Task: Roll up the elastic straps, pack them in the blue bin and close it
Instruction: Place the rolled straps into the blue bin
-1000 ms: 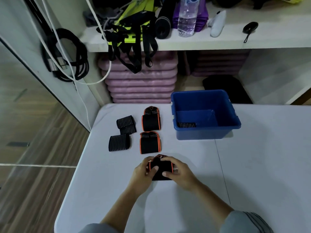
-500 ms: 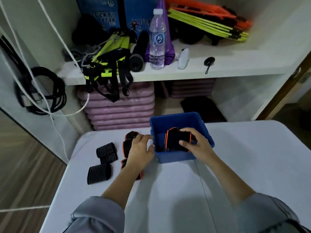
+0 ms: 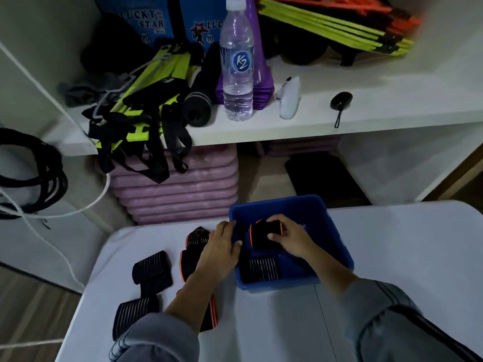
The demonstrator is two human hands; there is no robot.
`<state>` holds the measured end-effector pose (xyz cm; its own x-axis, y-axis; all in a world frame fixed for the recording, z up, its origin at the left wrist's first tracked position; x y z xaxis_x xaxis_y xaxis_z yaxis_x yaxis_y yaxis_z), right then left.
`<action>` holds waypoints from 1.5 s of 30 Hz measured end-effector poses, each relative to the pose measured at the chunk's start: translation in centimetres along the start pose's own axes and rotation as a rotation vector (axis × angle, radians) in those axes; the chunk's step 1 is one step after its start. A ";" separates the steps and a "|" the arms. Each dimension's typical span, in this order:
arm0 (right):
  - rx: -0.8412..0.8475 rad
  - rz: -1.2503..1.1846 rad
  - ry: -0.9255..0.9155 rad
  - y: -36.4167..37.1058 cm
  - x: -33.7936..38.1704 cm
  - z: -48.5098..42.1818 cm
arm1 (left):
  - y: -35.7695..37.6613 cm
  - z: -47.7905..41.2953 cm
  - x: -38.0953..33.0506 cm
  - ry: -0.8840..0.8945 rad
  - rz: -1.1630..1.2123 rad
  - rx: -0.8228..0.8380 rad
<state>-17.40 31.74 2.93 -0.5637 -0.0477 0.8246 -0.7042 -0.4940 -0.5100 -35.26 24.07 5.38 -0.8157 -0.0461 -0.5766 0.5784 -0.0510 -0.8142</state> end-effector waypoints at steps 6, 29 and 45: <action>0.145 0.052 0.086 3.4 -2.6 -3.1 | 0.3 -0.2 0.5 0.093 0.083 -0.064; -0.248 -0.065 -0.143 0.7 6.1 2.6 | -2.9 3.5 2.7 0.004 0.112 -0.276; 0.271 0.128 -0.039 21.4 3.5 7.8 | 1.8 14.5 13.1 -0.436 0.316 0.037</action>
<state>-31.07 14.22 -3.13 -0.6199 -0.1552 0.7692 -0.4848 -0.6951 -0.5309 -44.82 8.93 -2.66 -0.5274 -0.4741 -0.7051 0.8014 -0.0021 -0.5981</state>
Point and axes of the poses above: each hand's wrist, its own z-axis away from the middle knuckle, its own y-axis out of the palm, x = y × z, the point moved 6 cm from there along -z, towards the middle knuckle, and after that the axes turned 4 degrees about x, right-handed, at the moved point
